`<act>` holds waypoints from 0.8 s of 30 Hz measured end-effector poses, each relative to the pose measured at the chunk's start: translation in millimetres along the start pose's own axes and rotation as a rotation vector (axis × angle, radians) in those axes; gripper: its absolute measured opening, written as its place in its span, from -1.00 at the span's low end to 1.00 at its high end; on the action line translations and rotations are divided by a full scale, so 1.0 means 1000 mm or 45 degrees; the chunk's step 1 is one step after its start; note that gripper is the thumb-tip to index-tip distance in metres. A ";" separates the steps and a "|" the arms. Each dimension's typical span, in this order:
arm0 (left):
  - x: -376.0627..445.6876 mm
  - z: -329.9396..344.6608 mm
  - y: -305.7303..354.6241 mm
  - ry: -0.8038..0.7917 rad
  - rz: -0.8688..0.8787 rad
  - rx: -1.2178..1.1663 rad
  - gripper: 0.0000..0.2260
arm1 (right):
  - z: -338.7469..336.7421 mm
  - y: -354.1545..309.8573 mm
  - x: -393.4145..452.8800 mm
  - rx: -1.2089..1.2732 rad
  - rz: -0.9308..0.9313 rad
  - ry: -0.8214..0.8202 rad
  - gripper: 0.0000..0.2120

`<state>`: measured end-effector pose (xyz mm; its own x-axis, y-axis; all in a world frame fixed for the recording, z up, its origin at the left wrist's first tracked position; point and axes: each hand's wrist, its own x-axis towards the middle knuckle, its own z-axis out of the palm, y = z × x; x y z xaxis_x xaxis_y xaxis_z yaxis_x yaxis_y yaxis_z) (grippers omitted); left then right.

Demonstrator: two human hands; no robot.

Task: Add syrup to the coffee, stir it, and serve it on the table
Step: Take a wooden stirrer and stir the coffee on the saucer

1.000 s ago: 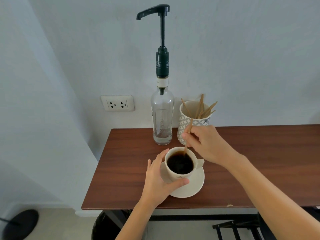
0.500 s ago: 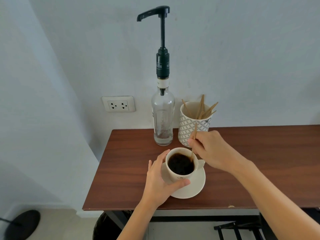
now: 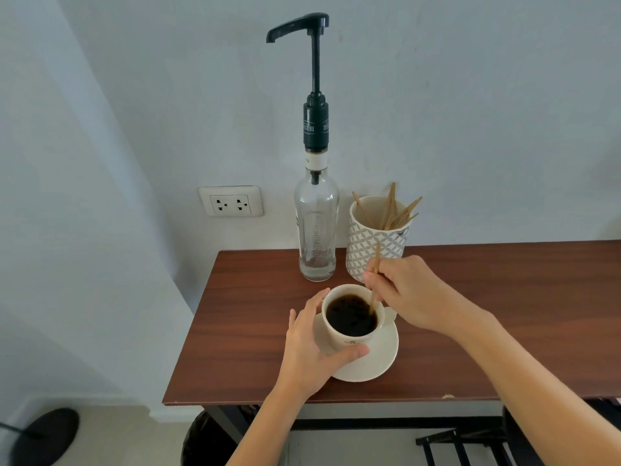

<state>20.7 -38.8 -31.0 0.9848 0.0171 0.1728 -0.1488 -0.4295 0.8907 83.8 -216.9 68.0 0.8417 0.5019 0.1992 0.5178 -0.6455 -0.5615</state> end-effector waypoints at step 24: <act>0.000 0.001 -0.001 0.005 0.007 -0.061 -0.26 | 0.017 0.000 0.001 0.204 0.077 0.158 -0.79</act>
<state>20.6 -39.2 -32.0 0.9835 0.0187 0.1797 -0.1587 -0.3856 0.9089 81.9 -207.1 54.8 0.8880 0.3839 0.2533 0.4432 -0.5671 -0.6942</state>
